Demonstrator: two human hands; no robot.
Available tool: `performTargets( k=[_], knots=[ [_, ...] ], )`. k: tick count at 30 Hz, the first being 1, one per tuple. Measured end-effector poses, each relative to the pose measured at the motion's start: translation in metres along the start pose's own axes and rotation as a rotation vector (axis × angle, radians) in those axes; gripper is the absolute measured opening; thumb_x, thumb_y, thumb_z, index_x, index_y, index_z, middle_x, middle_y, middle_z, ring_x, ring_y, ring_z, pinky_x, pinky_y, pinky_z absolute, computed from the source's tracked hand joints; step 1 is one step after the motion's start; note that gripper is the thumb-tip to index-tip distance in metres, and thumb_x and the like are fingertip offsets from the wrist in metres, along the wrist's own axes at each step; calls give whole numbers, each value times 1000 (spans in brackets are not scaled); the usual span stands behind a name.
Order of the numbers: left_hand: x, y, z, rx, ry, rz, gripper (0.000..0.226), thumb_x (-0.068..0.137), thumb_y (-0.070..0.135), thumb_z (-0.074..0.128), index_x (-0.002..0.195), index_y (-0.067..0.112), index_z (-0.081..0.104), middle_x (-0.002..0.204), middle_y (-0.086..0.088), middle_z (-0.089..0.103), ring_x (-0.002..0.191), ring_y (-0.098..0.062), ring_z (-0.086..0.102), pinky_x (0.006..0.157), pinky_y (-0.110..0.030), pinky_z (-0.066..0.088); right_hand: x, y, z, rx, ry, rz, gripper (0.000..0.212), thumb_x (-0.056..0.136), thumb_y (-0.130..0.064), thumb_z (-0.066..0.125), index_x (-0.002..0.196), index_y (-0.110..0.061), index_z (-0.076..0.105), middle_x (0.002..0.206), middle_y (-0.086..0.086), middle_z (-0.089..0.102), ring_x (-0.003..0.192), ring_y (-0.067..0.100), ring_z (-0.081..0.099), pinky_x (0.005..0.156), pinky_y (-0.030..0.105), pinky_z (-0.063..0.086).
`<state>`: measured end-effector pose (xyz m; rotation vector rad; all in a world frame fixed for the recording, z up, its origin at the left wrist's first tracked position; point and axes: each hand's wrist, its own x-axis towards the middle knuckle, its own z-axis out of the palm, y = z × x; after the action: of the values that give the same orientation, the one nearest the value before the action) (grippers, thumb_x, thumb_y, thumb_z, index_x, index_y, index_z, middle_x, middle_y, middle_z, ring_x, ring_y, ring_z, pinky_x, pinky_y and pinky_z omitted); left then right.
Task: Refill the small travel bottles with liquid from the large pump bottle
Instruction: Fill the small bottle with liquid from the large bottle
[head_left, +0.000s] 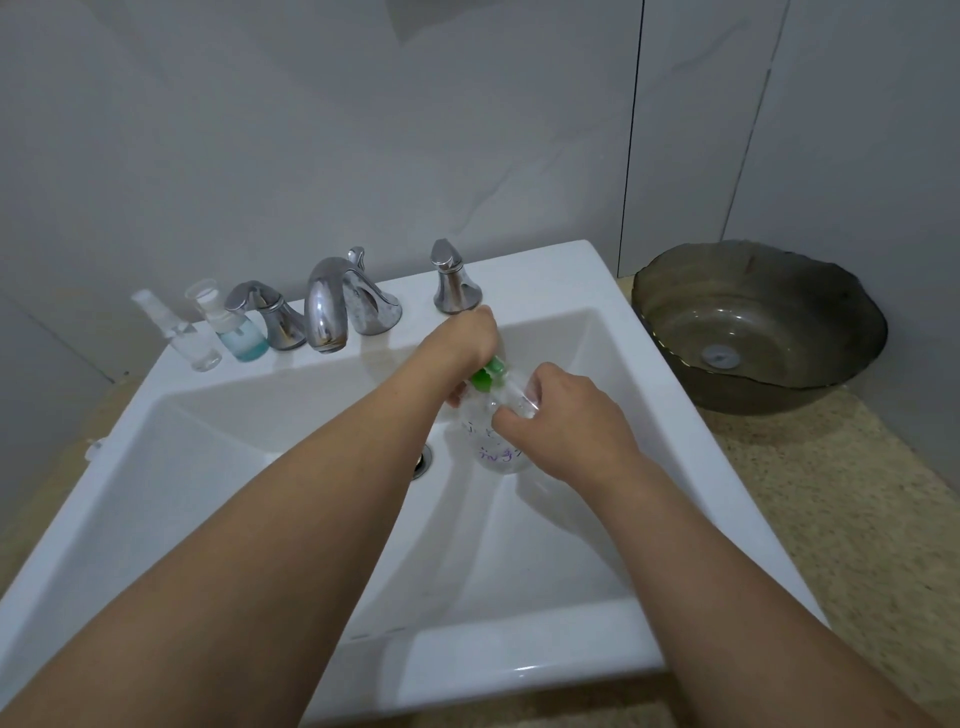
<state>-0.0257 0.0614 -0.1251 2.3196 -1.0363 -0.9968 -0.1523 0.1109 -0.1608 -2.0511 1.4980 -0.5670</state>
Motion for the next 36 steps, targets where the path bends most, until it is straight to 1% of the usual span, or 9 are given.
performTargets(
  k=[7, 12, 15, 18, 21, 24, 30, 34, 36],
  knots=[
    [-1, -1, -1, -2, -8, 16, 47, 102, 22, 21, 118, -3, 57, 108, -30, 65, 95, -48, 67, 91, -57, 57, 0, 0, -1, 0, 2, -15, 35, 81, -47, 60, 90, -15, 48, 80, -2, 54, 75, 25, 54, 61, 33, 37],
    [3, -1, -10, 1, -110, -24, 64, 99, 58, 30, 109, 3, 60, 98, -20, 68, 85, -38, 66, 84, -43, 55, 0, 0, -1, 5, 38, -31, 34, 80, -48, 60, 90, -18, 49, 80, -5, 54, 75, 22, 54, 61, 33, 38],
    [3, 4, -20, 1, -220, -58, 81, 93, 78, 31, 118, 5, 56, 101, -17, 65, 91, -38, 64, 87, -46, 52, 1, 0, -2, 18, 75, -44, 34, 79, -47, 61, 92, -17, 50, 82, -5, 56, 77, 21, 56, 65, 34, 42],
    [6, 5, -25, 27, -284, -65, 91, 90, 84, 29, 124, 4, 57, 110, -18, 67, 101, -40, 64, 91, -48, 52, 1, -1, -2, 9, 88, -54, 34, 80, -47, 60, 93, -17, 50, 84, -5, 56, 78, 22, 56, 65, 33, 41],
    [9, 5, -21, 69, -256, -52, 86, 94, 78, 24, 117, 4, 63, 104, -17, 69, 92, -38, 67, 85, -46, 55, 2, 0, -2, 11, 79, -55, 35, 80, -48, 60, 94, -18, 50, 85, -5, 56, 78, 22, 56, 67, 34, 42],
    [8, 4, -16, 84, -187, -18, 71, 101, 62, 22, 111, 3, 61, 96, -18, 69, 84, -38, 67, 80, -45, 57, 2, 1, -1, 8, 77, -54, 35, 80, -48, 60, 93, -17, 49, 83, -4, 56, 77, 22, 55, 65, 34, 41],
    [-3, 1, -2, 7, -19, 18, 40, 104, 18, 21, 117, -2, 53, 108, -32, 64, 96, -51, 68, 91, -59, 57, 2, 2, 1, -13, 4, -7, 35, 80, -48, 60, 88, -17, 46, 78, -5, 52, 73, 23, 52, 59, 33, 33],
    [-4, 2, -2, 59, 9, 48, 31, 106, 11, 21, 99, 1, 49, 106, -34, 62, 97, -52, 68, 93, -60, 55, 2, 3, 2, -12, 7, -2, 34, 80, -48, 59, 89, -17, 47, 80, -3, 54, 76, 25, 54, 62, 33, 36],
    [-4, 1, -2, 79, 20, 63, 32, 106, 11, 20, 104, 0, 50, 108, -34, 62, 97, -52, 68, 93, -60, 55, 2, 3, 2, -8, 5, -1, 34, 80, -47, 59, 89, -17, 47, 79, -3, 54, 75, 24, 53, 61, 33, 35]
  ],
)
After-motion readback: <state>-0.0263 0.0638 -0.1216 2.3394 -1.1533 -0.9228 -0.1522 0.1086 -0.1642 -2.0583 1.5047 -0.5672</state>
